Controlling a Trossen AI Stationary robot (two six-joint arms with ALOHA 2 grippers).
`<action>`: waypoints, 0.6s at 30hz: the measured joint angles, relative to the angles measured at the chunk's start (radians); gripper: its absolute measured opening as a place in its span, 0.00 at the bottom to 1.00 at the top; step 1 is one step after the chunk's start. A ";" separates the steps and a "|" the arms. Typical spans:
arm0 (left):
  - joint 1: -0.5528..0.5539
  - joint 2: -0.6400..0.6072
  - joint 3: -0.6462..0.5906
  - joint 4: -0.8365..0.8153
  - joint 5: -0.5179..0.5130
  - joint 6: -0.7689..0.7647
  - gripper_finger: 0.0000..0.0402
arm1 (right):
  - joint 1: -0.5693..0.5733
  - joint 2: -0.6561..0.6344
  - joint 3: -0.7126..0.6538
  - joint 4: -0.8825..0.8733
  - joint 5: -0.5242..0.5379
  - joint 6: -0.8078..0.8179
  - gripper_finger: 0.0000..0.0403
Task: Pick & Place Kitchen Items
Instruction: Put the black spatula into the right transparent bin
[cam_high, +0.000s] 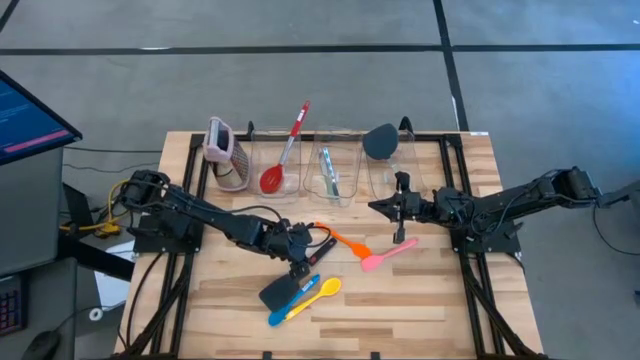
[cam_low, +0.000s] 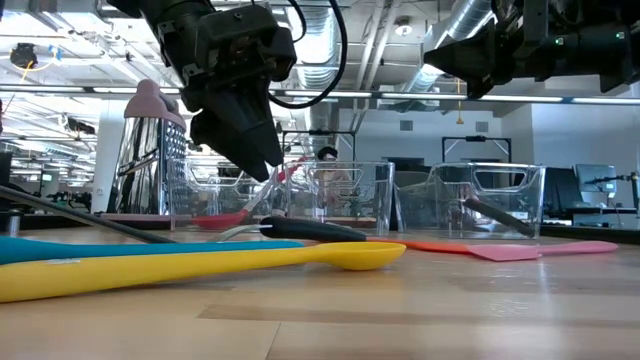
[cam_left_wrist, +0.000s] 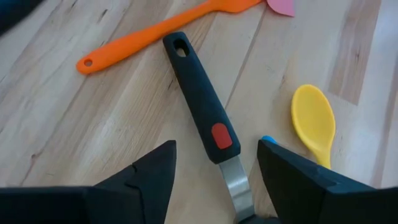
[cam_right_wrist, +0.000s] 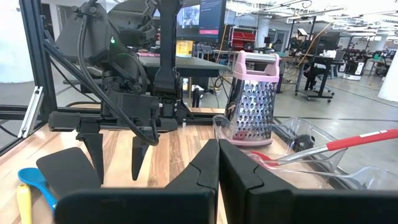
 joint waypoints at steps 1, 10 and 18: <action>0.000 0.000 0.000 0.000 0.000 0.000 0.53 | 0.000 0.000 0.000 0.000 0.000 0.000 0.00; -0.013 0.050 -0.027 0.066 0.001 -0.053 0.53 | 0.000 0.000 0.000 0.001 0.000 0.000 0.00; -0.021 0.110 -0.032 0.077 0.010 -0.053 0.53 | -0.001 0.000 0.000 0.000 0.000 0.000 0.00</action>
